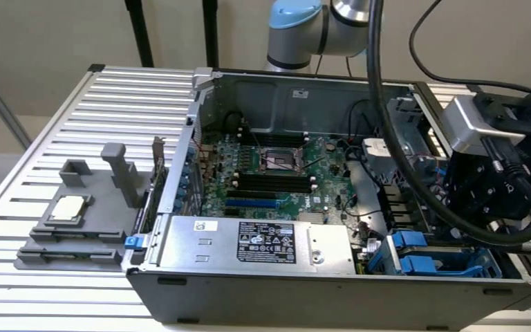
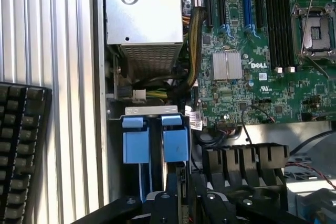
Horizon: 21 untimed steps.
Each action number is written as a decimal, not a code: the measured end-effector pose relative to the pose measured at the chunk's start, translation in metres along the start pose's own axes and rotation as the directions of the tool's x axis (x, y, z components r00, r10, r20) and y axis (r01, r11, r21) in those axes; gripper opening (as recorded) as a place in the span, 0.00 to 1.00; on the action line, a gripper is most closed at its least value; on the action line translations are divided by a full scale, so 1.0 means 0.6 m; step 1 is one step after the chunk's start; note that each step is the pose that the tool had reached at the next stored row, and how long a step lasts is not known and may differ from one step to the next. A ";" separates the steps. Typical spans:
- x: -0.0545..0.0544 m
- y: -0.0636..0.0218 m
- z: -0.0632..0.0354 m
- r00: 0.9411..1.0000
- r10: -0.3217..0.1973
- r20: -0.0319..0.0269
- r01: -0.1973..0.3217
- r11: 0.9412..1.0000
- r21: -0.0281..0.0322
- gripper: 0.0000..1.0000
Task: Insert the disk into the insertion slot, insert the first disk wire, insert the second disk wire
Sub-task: 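Insert the first disk wire, then insert the second disk wire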
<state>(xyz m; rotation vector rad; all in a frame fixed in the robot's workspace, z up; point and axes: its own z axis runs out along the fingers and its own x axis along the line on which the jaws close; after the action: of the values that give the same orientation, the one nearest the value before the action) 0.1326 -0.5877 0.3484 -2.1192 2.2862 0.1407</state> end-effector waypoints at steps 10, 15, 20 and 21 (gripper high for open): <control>0.002 0.015 0.000 1.000 -0.001 0.009 0.001 1.000 0.001 0.25; 0.002 0.015 0.000 1.000 -0.001 0.017 0.001 1.000 0.001 0.25; 0.002 0.015 0.000 1.000 -0.001 0.024 0.001 1.000 0.000 0.25; 0.002 0.015 0.000 1.000 -0.001 0.026 0.001 1.000 0.000 0.25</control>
<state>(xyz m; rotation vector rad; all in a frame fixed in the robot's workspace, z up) 0.1233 -0.5882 0.3486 -2.1060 2.2704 0.1672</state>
